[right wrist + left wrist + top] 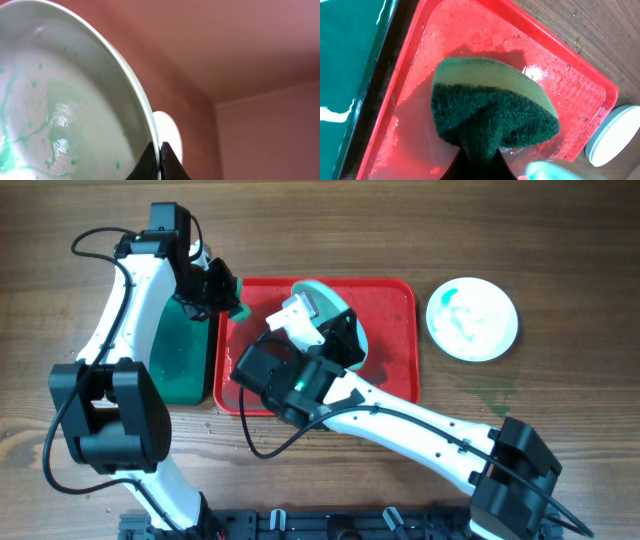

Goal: Clean dirty plates on tray and stack at the side
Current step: 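Carry the third plate right and stack it on the plate pile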

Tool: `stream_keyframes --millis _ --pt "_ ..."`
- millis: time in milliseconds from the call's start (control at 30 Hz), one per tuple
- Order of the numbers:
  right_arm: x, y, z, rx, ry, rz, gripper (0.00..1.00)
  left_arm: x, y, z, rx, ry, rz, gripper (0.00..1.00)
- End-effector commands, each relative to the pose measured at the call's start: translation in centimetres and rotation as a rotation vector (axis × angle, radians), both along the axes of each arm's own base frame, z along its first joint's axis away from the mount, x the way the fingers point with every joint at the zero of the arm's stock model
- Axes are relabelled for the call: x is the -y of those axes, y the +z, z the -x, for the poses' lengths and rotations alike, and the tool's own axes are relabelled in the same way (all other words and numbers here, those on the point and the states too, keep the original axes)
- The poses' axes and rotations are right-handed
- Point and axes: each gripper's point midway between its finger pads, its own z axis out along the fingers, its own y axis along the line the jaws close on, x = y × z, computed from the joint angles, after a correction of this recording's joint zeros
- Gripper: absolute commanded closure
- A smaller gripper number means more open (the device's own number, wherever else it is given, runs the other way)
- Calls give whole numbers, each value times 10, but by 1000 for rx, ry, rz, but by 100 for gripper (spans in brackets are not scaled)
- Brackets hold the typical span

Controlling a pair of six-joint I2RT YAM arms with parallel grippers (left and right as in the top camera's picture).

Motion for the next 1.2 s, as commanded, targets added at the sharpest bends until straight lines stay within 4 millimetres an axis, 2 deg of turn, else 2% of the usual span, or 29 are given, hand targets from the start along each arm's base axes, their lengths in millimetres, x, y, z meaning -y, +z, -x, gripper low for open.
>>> stream_keyframes --millis 0,33,67,133,200,233,267,333,400,467,500,533,600,633,700,767,833,900,933,967,1000,1067,1100,1133,1167 --pt "4 -30 4 -213 -7 -133 96 1 -1 5 -6 -21 -10 96" --pt "15 -26 0 -186 -42 -122 96 1 -1 5 -8 -21 -10 96" --pt "34 -9 -8 -70 -119 -94 95 1 -1 5 -8 -21 -10 96" --pt "67 43 -20 238 -216 30 96 1 -1 5 -8 -21 -10 96" --pt "70 52 -20 275 -220 34 96 1 -1 6 -13 -21 -10 96" --pt "69 49 -19 252 -221 9 96 1 -1 7 -17 -21 -10 96" --pt "70 35 -20 181 -233 -41 96 1 -1 8 -20 -21 -10 96" --pt "77 -7 -19 -52 -275 -165 96 1 -1 8 -20 -21 -10 96" --pt "92 -37 -23 -239 -348 -320 96 1 -1 8 -20 -21 -10 96" --pt "111 -46 -37 -409 -359 -540 96 0 -1 5 -8 -20 -16 96" --pt "131 -37 -49 -437 -361 -692 96 -1 -1 4 -4 -19 -21 96" --pt "162 -26 -63 -420 -395 -847 96 -1 -1 4 -3 -19 -21 96" --pt "207 -25 -78 -401 -443 -979 96 -1 -1 1 10 -19 -21 96" --pt "234 -31 -84 -392 -477 -1042 96 -1 0 -2 23 -19 -21 96" --pt "300 -60 -82 -362 -633 -1129 96 -1 0 -5 36 -19 -22 96" --pt "331 -95 -71 -402 -728 -1166 96 -2 0 -5 36 -18 -25 96" --pt "337 -128 -60 -468 -781 -1161 96 -2 1 -7 42 -18 -25 96" --pt "330 -162 -55 -522 -820 -1170 93 -2 1 -9 51 -18 -25 96" --pt "322 -178 -49 -563 -847 -1166 78 -3 0 -9 51 -17 -37 96" --pt "322 -183 -48 -576 -854 -1159 72 -5 0 -9 52 -18 -45 96" --pt "322 -182 -49 -573 -855 -1161 64 -9 -1 -9 52 -13 -70 96" --pt "311 -157 -57 -584 -809 -1204 43 -14 -1 -8 36 25 -63 96" --pt "298 -133 -68 -583 -743 -1220 39 -24 3 -4 11 81 -54 96" --pt "276 -107 -82 -584 -632 -1208 30 -39 7 2 -3 118 -63 96" --pt "256 -90 -90 -589 -554 -1182 24 -55 8 9 -40 180 -89 96"
